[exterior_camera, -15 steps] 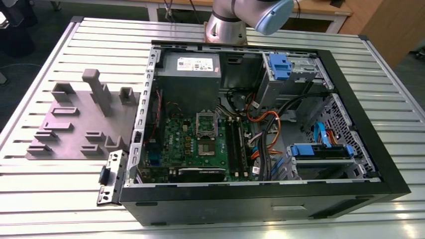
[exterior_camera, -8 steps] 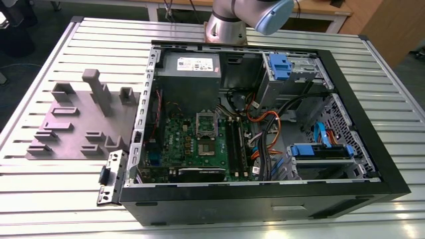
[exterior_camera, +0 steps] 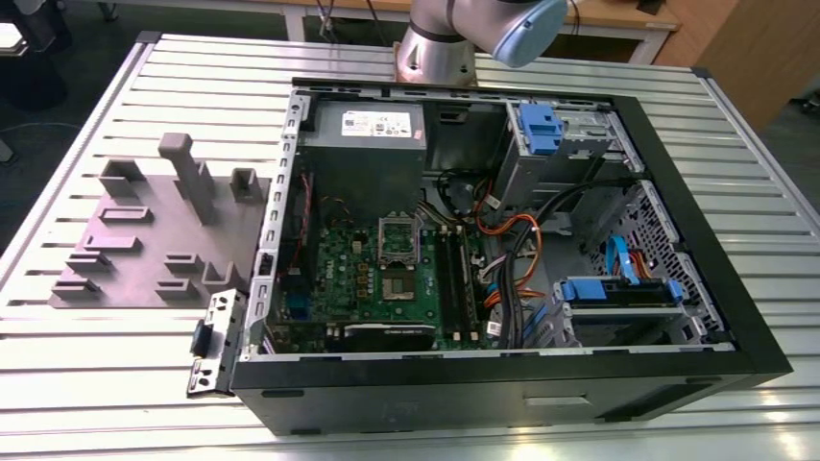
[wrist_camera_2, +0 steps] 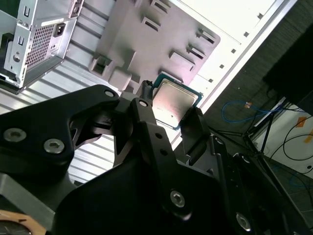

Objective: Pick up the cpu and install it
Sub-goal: 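Pick up the cpu and move it towards the insertion slot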

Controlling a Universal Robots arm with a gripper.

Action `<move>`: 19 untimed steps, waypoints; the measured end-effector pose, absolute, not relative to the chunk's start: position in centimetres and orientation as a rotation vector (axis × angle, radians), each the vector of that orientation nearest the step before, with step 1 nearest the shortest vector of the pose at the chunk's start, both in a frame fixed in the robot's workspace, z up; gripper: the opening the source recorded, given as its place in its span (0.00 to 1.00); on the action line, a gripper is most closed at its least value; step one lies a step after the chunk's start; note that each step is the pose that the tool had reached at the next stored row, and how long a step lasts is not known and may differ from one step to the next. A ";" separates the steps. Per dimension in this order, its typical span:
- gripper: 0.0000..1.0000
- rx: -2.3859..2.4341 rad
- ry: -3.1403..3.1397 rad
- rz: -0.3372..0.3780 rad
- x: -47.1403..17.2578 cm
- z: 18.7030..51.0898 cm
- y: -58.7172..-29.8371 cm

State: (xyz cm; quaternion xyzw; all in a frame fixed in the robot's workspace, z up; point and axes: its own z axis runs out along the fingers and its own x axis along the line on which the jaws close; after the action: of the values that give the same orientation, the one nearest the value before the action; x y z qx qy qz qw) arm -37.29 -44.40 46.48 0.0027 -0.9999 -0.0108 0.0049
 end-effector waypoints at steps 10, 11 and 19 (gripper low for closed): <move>0.47 0.008 -3.132 -0.034 -36.5 46.5 -44.4; 0.47 0.008 -3.132 -0.034 -36.5 46.5 -44.4; 0.47 0.009 -3.131 -0.033 -36.4 46.5 -44.5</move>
State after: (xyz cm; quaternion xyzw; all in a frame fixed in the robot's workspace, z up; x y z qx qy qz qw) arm -36.42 -44.54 46.48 0.0028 -0.9999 -0.0107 0.0050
